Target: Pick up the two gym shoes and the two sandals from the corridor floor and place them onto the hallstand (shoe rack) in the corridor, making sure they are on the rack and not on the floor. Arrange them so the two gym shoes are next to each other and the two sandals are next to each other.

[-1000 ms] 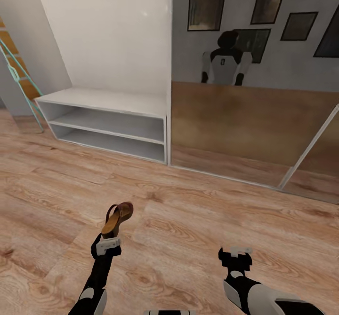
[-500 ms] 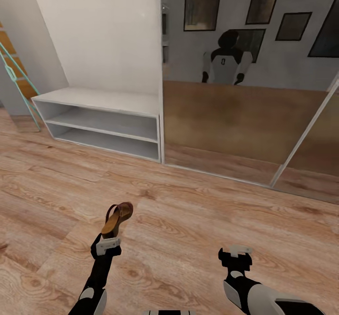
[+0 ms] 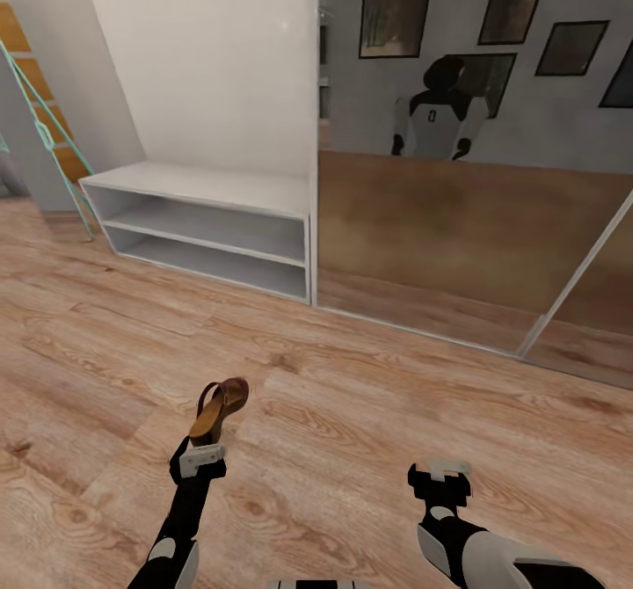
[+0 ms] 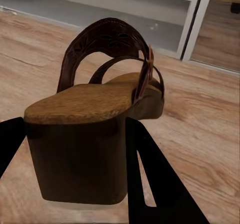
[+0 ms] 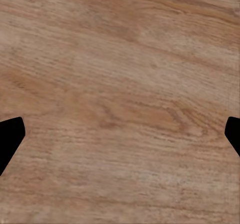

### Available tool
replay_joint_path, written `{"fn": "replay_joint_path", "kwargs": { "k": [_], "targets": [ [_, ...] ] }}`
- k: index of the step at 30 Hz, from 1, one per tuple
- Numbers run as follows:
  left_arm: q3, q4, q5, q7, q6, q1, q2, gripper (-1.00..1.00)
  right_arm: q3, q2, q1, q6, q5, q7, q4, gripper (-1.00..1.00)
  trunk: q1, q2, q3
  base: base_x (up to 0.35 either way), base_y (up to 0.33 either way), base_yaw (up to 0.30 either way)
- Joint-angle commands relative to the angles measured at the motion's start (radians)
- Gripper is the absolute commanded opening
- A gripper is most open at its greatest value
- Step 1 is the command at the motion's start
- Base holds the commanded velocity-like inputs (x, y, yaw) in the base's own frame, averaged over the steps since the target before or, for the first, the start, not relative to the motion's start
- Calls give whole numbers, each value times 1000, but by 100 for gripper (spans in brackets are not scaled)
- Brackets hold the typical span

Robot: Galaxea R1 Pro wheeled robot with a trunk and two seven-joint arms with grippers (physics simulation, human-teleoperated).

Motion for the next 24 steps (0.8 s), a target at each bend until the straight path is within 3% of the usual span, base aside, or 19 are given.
{"fn": "replay_joint_path", "kwargs": {
  "k": [1, 10, 19, 24],
  "targets": [
    [0, 0, 0, 0, 0, 0, 0, -100, 0, 0, 0, 0, 0, 0, 0, 100, 0, 0, 0, 0, -2, 256],
    [-1, 0, 0, 0, 0, 0, 0, -100, 0, 0, 0, 0, -1, 0, 0, 100, 0, 0, 0, -41, -95, 239],
    [-1, 1, 0, 0, 0, 0, 0, -100, 0, 0, 0, 0, 0, 0, 0, 100, 0, 0, 0, -149, -274, 39],
    [0, 1, 0, 0, 0, 0, 0, -100, 0, 0, 0, 0, 0, 0, 0, 100, 0, 0, 0, -87, -123, 7]
  ]
}}
